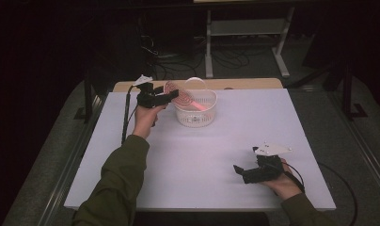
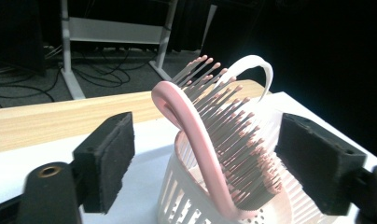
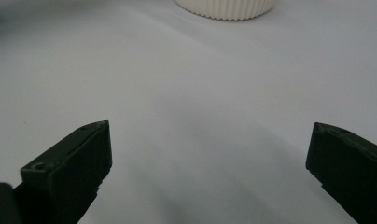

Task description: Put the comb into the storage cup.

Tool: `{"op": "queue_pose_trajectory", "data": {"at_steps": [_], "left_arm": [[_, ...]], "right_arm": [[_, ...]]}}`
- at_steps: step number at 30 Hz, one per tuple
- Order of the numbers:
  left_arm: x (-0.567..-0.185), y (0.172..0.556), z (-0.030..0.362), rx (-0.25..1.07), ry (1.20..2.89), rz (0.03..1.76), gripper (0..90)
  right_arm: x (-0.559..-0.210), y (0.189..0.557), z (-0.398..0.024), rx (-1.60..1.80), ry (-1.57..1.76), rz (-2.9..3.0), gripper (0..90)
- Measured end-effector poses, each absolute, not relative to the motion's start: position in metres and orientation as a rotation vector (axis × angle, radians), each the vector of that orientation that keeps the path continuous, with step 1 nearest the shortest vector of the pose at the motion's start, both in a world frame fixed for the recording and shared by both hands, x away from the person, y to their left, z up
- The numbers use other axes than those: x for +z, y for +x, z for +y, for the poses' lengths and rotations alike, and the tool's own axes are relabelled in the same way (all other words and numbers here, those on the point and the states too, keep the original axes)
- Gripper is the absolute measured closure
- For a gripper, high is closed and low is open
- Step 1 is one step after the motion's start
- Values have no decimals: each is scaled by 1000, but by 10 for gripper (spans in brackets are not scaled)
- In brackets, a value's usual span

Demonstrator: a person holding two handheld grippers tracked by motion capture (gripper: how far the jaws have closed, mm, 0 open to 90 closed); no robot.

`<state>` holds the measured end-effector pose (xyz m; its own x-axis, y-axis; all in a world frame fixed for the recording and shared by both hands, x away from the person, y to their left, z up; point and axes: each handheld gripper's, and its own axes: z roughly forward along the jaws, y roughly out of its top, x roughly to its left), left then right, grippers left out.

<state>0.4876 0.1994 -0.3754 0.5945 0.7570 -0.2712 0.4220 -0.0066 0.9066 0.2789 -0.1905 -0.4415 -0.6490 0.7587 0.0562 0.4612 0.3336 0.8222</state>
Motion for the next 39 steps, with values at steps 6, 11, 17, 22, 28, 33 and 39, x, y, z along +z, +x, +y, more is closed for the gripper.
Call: {"op": "queue_pose_trajectory", "data": {"at_steps": [6,11,17,22,28,33,39], "left_arm": [[-372,484,203,378,1675,963,126],[-372,482,203,395,1720,937,78],[-371,478,204,401,1753,905,39],[-370,474,206,405,1786,879,0],[-370,468,210,403,1820,852,0],[-368,460,210,397,1825,816,0],[-367,447,211,398,1865,769,0]], "right_arm": [[-441,279,-191,1228,1084,2262,0],[-440,278,-190,1221,1087,2261,0],[-439,277,-190,1213,1081,2257,0],[-439,276,-190,1212,1080,2256,0],[-438,275,-191,1211,1091,2250,0],[-438,275,-191,1210,1092,2248,0],[-438,274,-191,1209,1090,2247,0]]}}
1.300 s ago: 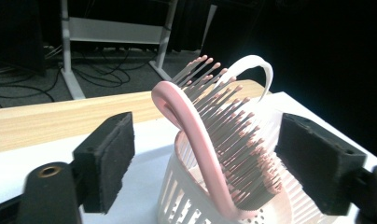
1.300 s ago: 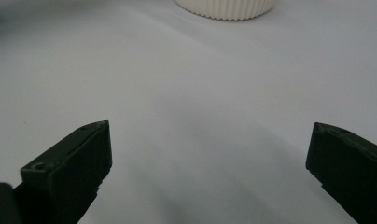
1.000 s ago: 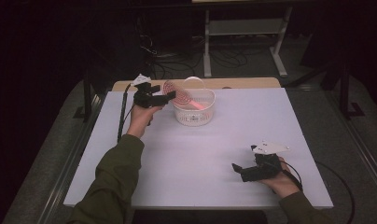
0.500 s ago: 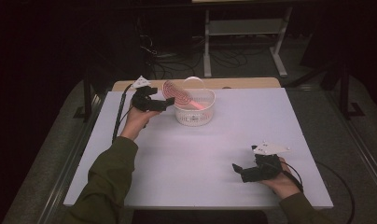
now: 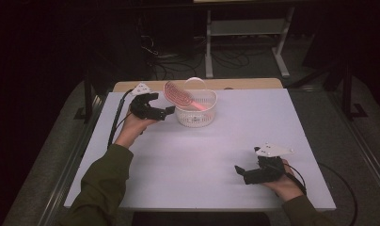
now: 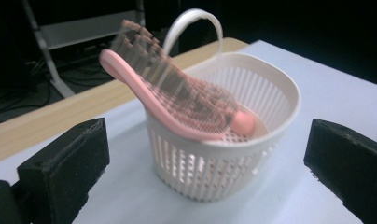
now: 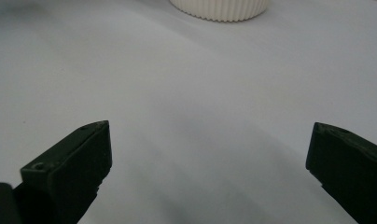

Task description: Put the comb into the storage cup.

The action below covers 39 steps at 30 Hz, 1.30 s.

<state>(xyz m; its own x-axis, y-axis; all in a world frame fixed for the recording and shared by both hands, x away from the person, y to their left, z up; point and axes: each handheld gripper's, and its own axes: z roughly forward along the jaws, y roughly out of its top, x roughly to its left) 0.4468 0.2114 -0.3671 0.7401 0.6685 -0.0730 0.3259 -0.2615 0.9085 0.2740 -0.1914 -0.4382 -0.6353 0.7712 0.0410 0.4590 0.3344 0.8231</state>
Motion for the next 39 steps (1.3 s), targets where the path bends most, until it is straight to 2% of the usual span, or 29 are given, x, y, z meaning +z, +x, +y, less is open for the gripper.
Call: {"op": "queue_pose_trajectory", "data": {"at_steps": [11,39], "left_arm": [[-375,415,217,350,1925,725,0],[-391,362,233,339,1983,656,0]], "right_arm": [[-438,274,-193,1212,1096,2247,0],[-434,280,-193,1208,1089,2255,7]]}}
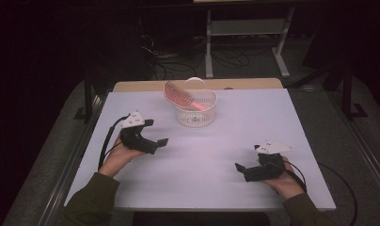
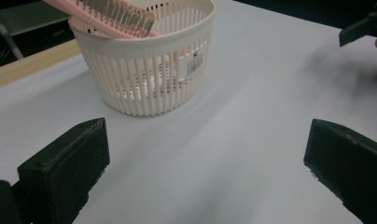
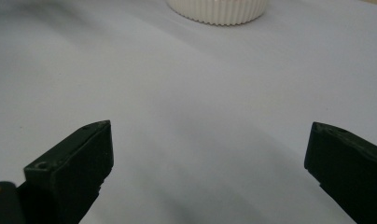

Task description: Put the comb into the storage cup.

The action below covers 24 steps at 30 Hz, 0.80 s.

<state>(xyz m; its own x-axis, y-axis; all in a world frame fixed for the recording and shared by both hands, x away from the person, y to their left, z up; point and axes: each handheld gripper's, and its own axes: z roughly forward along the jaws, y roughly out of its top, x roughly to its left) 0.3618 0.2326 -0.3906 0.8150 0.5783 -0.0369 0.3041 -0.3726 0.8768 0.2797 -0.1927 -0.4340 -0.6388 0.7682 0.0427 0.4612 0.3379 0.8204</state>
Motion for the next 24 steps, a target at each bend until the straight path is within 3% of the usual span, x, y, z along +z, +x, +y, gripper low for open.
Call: {"op": "queue_pose_trajectory", "data": {"at_steps": [24], "left_arm": [[-411,320,251,318,2036,633,0]], "right_arm": [[-435,278,-191,1202,1081,2262,7]]}}
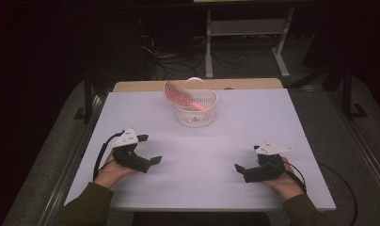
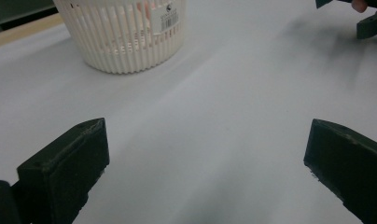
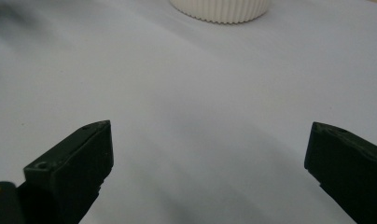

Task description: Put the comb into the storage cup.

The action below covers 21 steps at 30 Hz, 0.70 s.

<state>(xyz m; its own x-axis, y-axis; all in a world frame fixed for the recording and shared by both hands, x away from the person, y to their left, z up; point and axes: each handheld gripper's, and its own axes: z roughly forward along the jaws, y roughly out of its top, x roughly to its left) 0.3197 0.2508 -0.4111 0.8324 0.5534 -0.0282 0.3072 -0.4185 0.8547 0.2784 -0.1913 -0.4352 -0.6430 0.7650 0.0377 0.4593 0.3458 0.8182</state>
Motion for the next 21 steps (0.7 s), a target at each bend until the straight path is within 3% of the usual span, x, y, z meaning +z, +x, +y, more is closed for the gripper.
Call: {"op": "queue_pose_trajectory", "data": {"at_steps": [21], "left_arm": [[-433,297,261,335,2088,664,0]], "right_arm": [[-437,279,-192,1192,1084,2268,7]]}}
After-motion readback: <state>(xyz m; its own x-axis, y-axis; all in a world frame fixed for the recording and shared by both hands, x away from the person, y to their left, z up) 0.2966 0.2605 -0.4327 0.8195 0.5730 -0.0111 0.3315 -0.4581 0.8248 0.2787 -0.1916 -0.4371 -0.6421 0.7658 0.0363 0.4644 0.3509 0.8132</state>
